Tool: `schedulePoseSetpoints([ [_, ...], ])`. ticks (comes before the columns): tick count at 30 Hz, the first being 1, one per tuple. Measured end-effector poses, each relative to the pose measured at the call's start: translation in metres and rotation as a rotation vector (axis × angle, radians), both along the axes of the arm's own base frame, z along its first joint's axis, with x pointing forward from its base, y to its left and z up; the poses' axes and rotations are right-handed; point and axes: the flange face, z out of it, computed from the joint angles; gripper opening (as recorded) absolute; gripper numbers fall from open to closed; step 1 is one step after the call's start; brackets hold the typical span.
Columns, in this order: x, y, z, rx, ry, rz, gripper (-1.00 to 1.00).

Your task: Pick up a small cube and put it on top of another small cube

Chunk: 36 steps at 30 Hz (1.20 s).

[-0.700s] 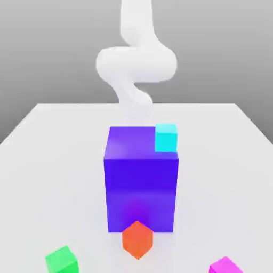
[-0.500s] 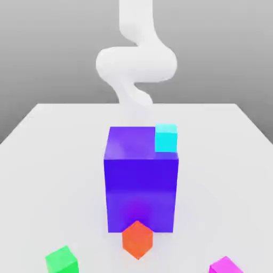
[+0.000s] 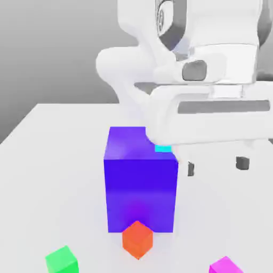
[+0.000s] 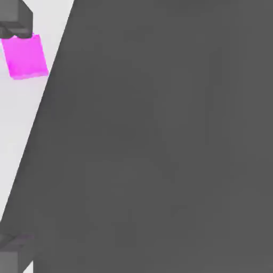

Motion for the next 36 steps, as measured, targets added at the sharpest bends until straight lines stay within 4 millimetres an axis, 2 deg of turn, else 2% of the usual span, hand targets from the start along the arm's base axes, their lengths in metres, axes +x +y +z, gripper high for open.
schedulePoseSetpoints([
  [4, 0.0, 0.02, -0.071, -0.012, 0.096, 0.059, 0.0],
  [9, -0.013, 0.046, -0.16, -0.017, 0.212, 0.138, 0.0],
  [13, -0.016, 0.05, -0.221, -0.017, 0.23, 0.149, 0.0],
  [14, -0.017, 0.05, -0.231, -0.017, 0.231, 0.15, -1.0],
  [19, -0.017, 0.05, -0.231, -0.017, 0.231, 0.15, -1.0],
  [20, -0.017, 0.05, -0.236, -0.017, 0.231, 0.15, -1.0],
  [22, -0.016, 0.05, -0.221, -0.017, 0.232, 0.15, -1.0],
  [25, -0.016, 0.048, -0.181, -0.016, 0.232, 0.144, -1.0],
  [30, -0.002, -0.073, -0.155, 0.011, 0.234, -0.206, -1.0],
  [34, -0.013, -0.174, -0.138, 0.05, 0.229, -0.506, -1.0],
  [36, -0.023, -0.224, -0.14, 0.073, 0.225, -0.66, -1.0],
])
